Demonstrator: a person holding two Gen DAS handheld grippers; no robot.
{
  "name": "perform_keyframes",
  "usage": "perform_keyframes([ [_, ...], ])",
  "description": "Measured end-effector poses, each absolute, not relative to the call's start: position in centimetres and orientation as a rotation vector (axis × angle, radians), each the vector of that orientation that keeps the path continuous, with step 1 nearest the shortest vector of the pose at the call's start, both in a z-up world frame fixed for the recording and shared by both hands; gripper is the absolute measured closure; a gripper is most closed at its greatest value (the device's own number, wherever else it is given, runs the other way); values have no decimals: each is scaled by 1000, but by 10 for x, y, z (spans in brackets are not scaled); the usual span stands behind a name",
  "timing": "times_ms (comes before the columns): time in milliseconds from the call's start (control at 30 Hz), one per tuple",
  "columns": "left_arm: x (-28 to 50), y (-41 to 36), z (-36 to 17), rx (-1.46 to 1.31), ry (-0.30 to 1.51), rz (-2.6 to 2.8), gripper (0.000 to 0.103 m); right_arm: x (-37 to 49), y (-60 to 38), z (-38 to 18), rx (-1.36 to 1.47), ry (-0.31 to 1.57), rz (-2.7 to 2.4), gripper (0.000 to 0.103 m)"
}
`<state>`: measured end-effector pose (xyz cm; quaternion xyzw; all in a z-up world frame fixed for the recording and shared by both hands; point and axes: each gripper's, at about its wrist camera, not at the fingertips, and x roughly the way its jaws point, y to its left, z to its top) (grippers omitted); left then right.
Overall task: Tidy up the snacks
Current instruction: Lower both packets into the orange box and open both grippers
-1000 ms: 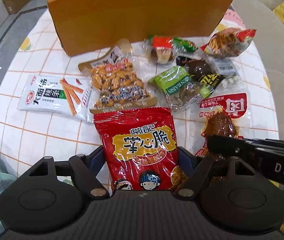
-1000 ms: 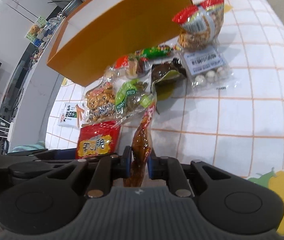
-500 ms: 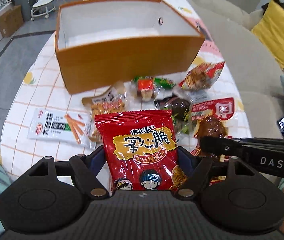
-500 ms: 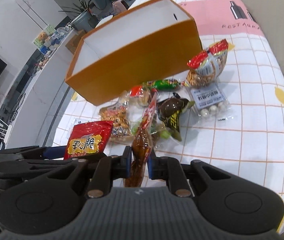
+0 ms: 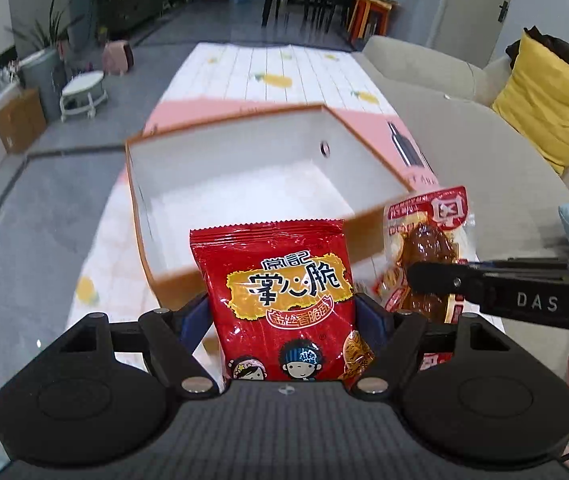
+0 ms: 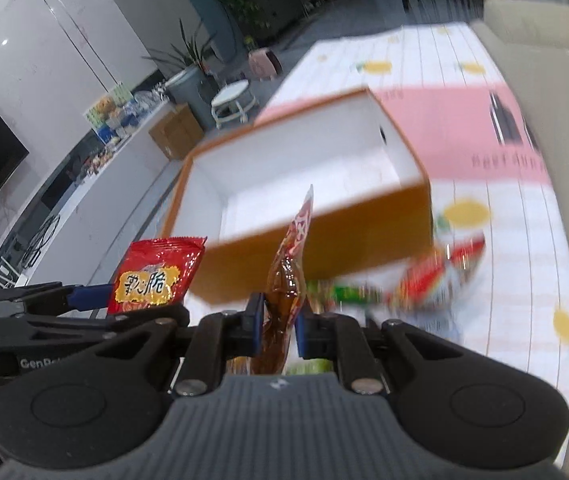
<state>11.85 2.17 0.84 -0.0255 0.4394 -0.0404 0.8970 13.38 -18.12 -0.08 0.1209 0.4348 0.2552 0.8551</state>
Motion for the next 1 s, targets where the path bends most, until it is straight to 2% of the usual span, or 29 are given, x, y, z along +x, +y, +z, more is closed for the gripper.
perform_keyframes([
  [267,172,31,17,23,876,-47,17,195,-158,12,236,838,525,91],
  [433,203,39,5,70,913,-28,17,231,-141,5,217,841,524,91],
  [767,241,39,-44,209,1068,-70,17,280,-109,-37,167,963,548,90],
  [1000,253,46,-53,202,1118,-74,17,309,-101,-54,238,1066,562,90],
])
